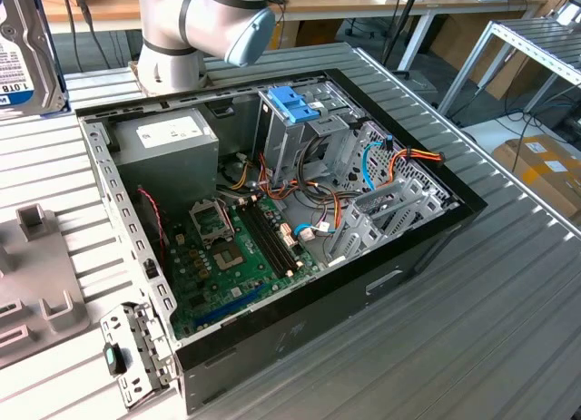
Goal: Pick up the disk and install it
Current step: 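Pick up the disk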
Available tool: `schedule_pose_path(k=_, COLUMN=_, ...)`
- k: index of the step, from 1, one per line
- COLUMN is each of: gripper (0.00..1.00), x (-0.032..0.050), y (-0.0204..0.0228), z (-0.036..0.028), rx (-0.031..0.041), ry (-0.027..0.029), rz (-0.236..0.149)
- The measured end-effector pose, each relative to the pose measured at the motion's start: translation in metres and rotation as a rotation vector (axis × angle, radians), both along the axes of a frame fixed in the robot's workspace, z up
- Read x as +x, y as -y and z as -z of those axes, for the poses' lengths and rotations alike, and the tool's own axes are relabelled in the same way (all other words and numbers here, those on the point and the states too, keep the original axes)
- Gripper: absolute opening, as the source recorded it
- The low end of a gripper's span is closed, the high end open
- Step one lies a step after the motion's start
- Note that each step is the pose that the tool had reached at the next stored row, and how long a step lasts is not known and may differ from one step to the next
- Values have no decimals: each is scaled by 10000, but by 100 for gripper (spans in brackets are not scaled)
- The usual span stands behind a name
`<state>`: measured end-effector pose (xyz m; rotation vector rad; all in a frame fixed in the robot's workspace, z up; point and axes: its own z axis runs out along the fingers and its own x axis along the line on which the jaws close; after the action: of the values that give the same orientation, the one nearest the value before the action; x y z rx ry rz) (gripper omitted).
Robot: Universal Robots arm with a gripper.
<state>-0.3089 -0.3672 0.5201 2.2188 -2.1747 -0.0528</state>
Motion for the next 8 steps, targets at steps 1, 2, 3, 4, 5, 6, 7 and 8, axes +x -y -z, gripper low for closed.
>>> schedule_pose_path(k=1, gripper=37, x=1, y=6, z=0, rx=0, ry=0, rz=0)
schedule_pose_path(k=2, gripper=37, x=2, y=11, z=0, rx=0, ry=0, rz=0)
schedule_pose_path(k=3, gripper=37, x=3, y=19, z=1, rx=1, ry=0, rz=0)
schedule_pose_path(k=4, gripper=37, x=4, y=23, z=1, rx=1, ry=1, rz=0)
schedule_pose_path(k=5, gripper=37, x=5, y=28, z=1, rx=1, ry=0, rz=0)
schedule_pose_path(k=6, gripper=37, x=6, y=34, z=1, rx=0, ry=0, rz=0)
schedule_pose_path(k=7, gripper=37, x=7, y=38, z=1, rx=0, ry=0, rz=-1)
schedule_pose_path(k=8, gripper=37, x=8, y=42, z=1, rx=0, ry=-1, rz=0)
